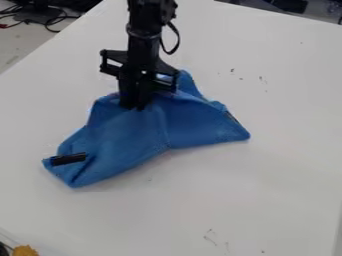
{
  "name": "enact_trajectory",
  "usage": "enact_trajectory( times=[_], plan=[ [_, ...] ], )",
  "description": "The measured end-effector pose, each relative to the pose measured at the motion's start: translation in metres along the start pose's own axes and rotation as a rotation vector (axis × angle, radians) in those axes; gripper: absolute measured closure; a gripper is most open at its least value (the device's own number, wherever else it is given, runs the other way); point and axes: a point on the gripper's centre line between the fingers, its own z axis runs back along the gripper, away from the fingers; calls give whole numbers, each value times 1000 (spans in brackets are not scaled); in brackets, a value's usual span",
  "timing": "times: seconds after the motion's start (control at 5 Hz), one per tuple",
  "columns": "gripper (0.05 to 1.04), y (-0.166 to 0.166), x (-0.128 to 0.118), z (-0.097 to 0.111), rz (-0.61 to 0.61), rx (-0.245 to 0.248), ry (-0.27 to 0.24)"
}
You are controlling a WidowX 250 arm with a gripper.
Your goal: Fold the cloth from the bottom to the top
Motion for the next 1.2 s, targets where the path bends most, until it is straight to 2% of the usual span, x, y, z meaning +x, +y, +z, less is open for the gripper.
enact_trajectory(
  times=[0.2,0.4,0.6,0.8,1.0,1.2],
  plan=[
    [871,-13,-18,16,31,14,-28],
    [872,-25,-44,12,72,-6,0],
    [881,-48,-87,-1,137,-68,65],
    [903,-56,-106,-14,181,-128,87],
    [856,-62,-108,-20,197,-161,63],
    [612,-65,-106,-23,175,-175,60]
  ],
)
